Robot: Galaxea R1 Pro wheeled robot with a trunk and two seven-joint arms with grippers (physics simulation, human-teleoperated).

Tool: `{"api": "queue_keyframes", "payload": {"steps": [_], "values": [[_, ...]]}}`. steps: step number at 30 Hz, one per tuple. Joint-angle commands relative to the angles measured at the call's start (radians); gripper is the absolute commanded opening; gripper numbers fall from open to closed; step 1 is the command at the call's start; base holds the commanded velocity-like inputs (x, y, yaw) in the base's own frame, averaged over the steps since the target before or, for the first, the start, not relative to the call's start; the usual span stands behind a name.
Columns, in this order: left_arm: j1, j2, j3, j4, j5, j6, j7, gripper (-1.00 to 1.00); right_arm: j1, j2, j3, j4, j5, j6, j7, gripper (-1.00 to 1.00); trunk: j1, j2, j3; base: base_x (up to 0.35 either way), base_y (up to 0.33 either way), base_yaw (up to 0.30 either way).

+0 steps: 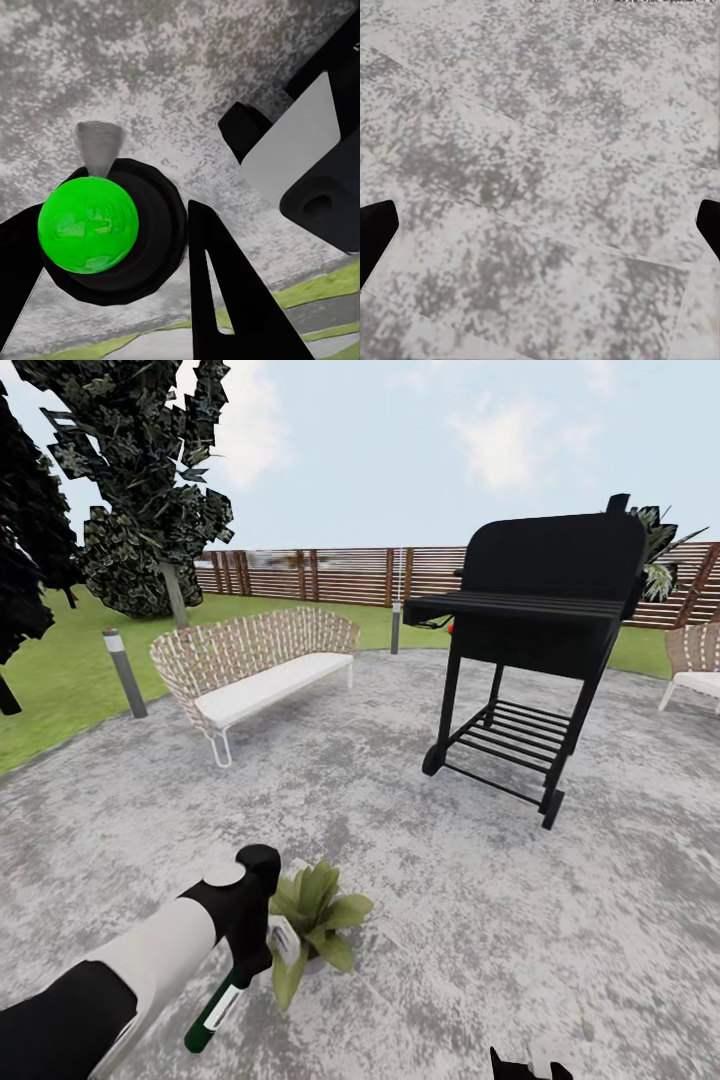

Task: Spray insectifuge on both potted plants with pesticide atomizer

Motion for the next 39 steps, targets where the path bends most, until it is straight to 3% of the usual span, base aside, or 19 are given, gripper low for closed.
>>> {"api": "queue_keyframes", "payload": {"steps": [1, 39], "values": [[-0.001, -0.001, -0.002, -0.001, -0.008, 0.011, -0.01, -1.0, -0.001, 0.0, -0.008, 0.001, 0.01, -0.003, -0.001, 1.0, 0.0, 0.0, -0.001, 0.246, 0.0, 0.0], [0.015, -0.003, 0.003, 0.005, -0.005, 0.013, -0.01, -1.0, -0.001, 0.008, -0.009, 0.001, 0.008, -0.003, 0.0, 1.0, 0.0, 0.0, -0.001, 0.046, -0.019, 0.0]]}}
